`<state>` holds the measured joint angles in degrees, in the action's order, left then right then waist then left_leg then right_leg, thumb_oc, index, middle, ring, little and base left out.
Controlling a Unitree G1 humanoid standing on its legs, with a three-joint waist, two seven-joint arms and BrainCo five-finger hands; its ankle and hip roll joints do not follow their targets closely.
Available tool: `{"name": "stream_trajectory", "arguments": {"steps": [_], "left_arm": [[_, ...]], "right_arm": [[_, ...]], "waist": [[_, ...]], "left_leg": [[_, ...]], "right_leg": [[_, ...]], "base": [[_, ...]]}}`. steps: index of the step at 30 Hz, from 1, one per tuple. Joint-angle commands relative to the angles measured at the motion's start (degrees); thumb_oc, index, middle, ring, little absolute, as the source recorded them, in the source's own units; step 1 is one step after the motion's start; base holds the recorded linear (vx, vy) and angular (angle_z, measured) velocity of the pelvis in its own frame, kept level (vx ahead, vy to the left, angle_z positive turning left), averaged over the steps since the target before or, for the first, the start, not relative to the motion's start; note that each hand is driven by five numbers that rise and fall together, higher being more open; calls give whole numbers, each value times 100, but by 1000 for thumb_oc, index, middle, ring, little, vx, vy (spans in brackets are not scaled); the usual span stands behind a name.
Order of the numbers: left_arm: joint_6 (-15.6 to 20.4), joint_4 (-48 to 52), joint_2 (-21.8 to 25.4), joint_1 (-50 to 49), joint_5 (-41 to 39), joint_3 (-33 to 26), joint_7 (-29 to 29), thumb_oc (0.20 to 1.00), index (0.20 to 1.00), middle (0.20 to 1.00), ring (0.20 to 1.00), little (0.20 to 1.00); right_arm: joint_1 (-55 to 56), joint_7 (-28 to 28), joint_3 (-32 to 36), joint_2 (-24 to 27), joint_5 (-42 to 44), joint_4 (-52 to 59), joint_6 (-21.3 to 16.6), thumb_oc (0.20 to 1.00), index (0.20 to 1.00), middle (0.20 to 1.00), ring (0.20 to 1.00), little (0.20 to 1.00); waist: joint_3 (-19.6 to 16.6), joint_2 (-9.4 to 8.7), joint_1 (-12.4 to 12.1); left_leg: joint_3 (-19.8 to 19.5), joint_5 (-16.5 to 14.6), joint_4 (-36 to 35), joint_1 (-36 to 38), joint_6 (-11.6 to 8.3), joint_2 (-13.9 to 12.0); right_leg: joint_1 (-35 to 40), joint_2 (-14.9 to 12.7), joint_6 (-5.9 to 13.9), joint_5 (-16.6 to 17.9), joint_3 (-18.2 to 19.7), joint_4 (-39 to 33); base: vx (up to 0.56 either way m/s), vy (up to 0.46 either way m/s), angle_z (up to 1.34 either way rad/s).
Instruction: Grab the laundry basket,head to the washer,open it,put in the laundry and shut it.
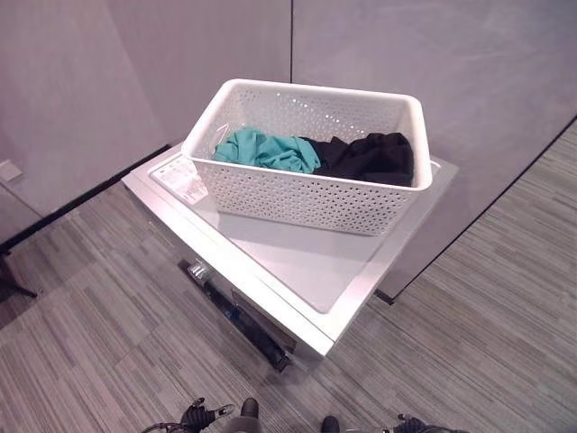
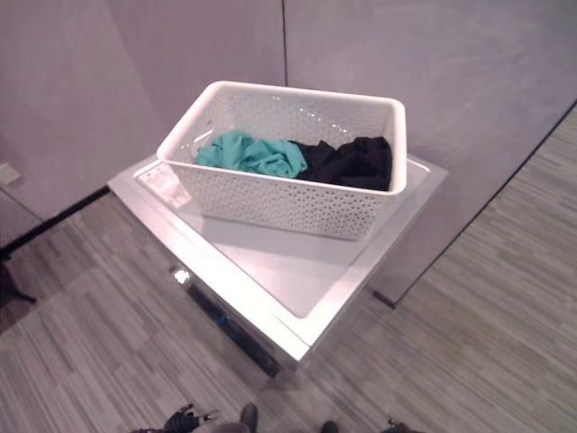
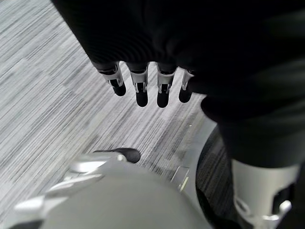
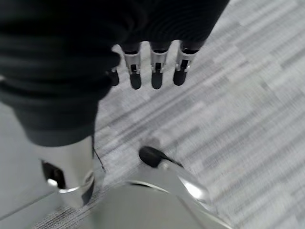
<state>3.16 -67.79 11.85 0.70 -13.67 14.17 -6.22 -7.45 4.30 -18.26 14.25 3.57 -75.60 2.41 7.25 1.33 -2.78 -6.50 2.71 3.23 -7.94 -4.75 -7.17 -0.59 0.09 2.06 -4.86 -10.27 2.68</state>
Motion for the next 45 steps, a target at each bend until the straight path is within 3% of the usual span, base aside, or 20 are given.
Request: {"name": "stream_trajectory", "arguments": {"steps": [1, 5, 10, 12, 14, 15, 20, 22, 23, 24, 25, 26, 27, 30, 32, 36, 40, 43, 44, 45], "left_arm": [[174, -73, -10, 404, -210, -199, -222, 1000, 1000, 1000, 1000, 1000], [205, -27, -84, 239, -122, -265, -205, 1000, 1000, 1000, 1000, 1000], [205, 74, -113, 31, 6, -304, -224, 1000, 1000, 1000, 1000, 1000], [221, 158, -141, -34, 135, -255, -149, 1000, 1000, 1000, 1000, 1000], [220, 159, -141, -35, 135, -253, -149, 1000, 1000, 1000, 1000, 1000], [194, 373, -95, -22, 387, -30, -35, 1000, 1000, 1000, 1000, 1000], [50, 494, 138, -15, 839, 153, 169, 1000, 1000, 1000, 1000, 1000], [25, 508, 167, -64, 816, 120, 150, 1000, 1000, 1000, 1000, 1000], [-48, 610, 224, -209, 716, -14, 151, 1000, 1000, 1000, 1000, 1000], [-56, 580, 238, -277, 693, -57, 146, 1000, 1000, 1000, 1000, 1000], [-56, 580, 238, -277, 693, -57, 146, 1000, 1000, 1000, 1000, 1000], [-81, 466, 236, -369, 623, -162, 160, 1000, 1000, 1000, 1000, 1000], [-62, 441, 235, -409, 593, -213, 159, 1000, 1000, 1000, 1000, 1000], [-20, 462, 275, -544, 521, -381, 154, 1000, 1000, 1000, 1000, 1000], [37, 441, 200, -472, 413, -490, 99, 1000, 1000, 1000, 1000, 1000], [87, 558, 203, -444, 323, -532, 21, 1000, 1000, 1000, 1000, 1000], [136, 567, 222, -401, 338, -485, -52, 1000, 1000, 1000, 1000, 1000], [125, 570, 206, -373, 305, -496, -143, 1000, 1000, 1000, 1000, 1000], [124, 571, 206, -374, 305, -495, -143, 1000, 1000, 1000, 1000, 1000], [141, 638, 233, -421, 265, -525, -183, 1000, 1000, 1000, 1000, 1000]], "right_arm": [[-251, 227, -202, 29, -183, 29, -84, 1000, 1000, 1000, 1000, 1000], [-182, 269, -87, 48, -181, -42, -64, 1000, 1000, 1000, 1000, 1000], [-77, 203, 1, 127, -317, -93, 1, 1000, 1000, 1000, 1000, 1000], [-8, 96, 194, 185, -388, -88, 47, 1000, 1000, 1000, 1000, 1000], [-5, 96, 195, 186, -389, -85, 49, 1000, 1000, 1000, 1000, 1000], [6, 45, 460, 241, -313, -76, 110, 1000, 1000, 1000, 1000, 1000], [6, 6, 734, 328, -17, 199, 116, 1000, 1000, 1000, 1000, 1000], [9, 20, 715, 338, -58, 191, 124, 1000, 1000, 1000, 1000, 1000], [44, 23, 722, 356, -123, 136, 127, 1000, 1000, 1000, 1000, 1000], [63, 29, 710, 333, -126, 123, 115, 1000, 1000, 1000, 1000, 1000], [63, 29, 710, 333, -126, 123, 115, 1000, 1000, 1000, 1000, 1000], [161, 44, 679, 250, -43, 136, 66, 1000, 1000, 1000, 1000, 1000], [208, 50, 670, 198, 21, 140, 36, 1000, 1000, 1000, 1000, 1000], [278, 110, 544, 90, 149, 146, -58, 1000, 1000, 1000, 1000, 1000], [96, 185, 270, 63, 176, 410, -144, 1000, 1000, 1000, 1000, 1000], [98, 185, 40, 135, 189, 986, -229, 1000, 1000, 1000, 1000, 1000], [117, 175, -120, 344, 265, 1865, -306, 1000, 1000, 1000, 1000, 1000], [202, 163, -98, 447, 286, 2259, -316, 1000, 1000, 1000, 1000, 1000], [203, 163, -98, 448, 285, 2261, -315, 1000, 1000, 1000, 1000, 1000], [229, 127, -88, 475, 367, 2393, -345, 1000, 1000, 1000, 1000, 1000]], "waist": [[362, -395, 88], [376, -417, 133], [271, -327, 177], [146, -229, 249], [152, -232, 232], [128, -226, 183], [509, 62, 156], [522, 107, 149], [480, 196, 129], [438, 201, 129], [438, 200, 129], [286, 81, 101], [175, -45, 56], [-47, -445, -262], [-97, -542, -571], [88, -563, -591], [368, -524, -512], [424, -599, -369], [428, -599, -372], [402, -592, -337]], "left_leg": [[709, -353, 572, -145, -19, -542], [418, -506, 1960, 96, -6, -628], [-318, -635, 2104, 669, -70, -327], [-173, -1566, 1335, 1272, 24, -73], [-155, -1563, 1322, 1291, 29, -69], [213, -2164, 885, 1571, 271, 310], [310, -1803, 805, 1447, 695, 701], [329, -1693, 776, 1399, 779, 768], [369, -1364, 562, 1268, 964, 925], [389, -1238, 471, 1215, 1015, 992], [390, -1238, 471, 1214, 1015, 993], [391, -979, 268, 1039, 1012, 1153], [415, -888, 175, 954, 960, 1232], [738, -727, 97, 519, 789, 1384], [1253, -616, 322, -47, 614, 1205], [1458, -584, 1022, -575, 397, 992], [920, -541, 1633, -782, 327, 912], [870, -641, 1655, -693, 427, 320], [873, -641, 1653, -687, 427, 319], [698, -414, 1119, -435, 380, -127]], "right_leg": [[-291, -627, 175, 187, -145, -768], [-438, -761, 178, 391, -112, -768], [-606, -985, 391, 718, 18, -768], [-742, -1322, 638, 1017, -40, -768], [-740, -1324, 642, 1019, -23, -768], [-857, -1936, 885, 1296, -404, -767], [-1151, -2473, 520, 742, -507, 1256], [-1127, -2451, 419, 649, -574, 1839], [-1080, -2253, 389, 579, -804, 3153], [-1045, -2021, 372, 492, -874, 3559], [-1047, -2022, 372, 491, -872, 3561], [-721, -1213, 357, 135, -1084, 3490], [-408, -808, 376, -30, -1134, 2922], [249, -203, 177, -638, -1069, 1349], [611, -122, 25, -766, -839, -21], [683, -108, -94, -814, -729, -219], [544, -91, -232, -641, -530, -179], [480, -313, -224, -657, -585, -74], [484, -314, -225, -659, -583, -71], [467, -375, -181, -684, -584, -54]], "base": [[-164, 1, 56], [-154, 127, 19], [-106, 316, 15], [-152, 465, -9], [-141, 336, -9], [-234, 529, -26], [-360, 533, -6], [-212, 293, -15], [-202, 296, -15], [-202, 298, -13], [-148, 97, -17], [-127, -1, -19], [-152, -26, -27], [-178, -90, -33], [-298, -116, -108], [-152, -58, -60], [-138, 22, -4], [-52, 108, 1], [31, 185, 9], [75, 198, 1]]}}
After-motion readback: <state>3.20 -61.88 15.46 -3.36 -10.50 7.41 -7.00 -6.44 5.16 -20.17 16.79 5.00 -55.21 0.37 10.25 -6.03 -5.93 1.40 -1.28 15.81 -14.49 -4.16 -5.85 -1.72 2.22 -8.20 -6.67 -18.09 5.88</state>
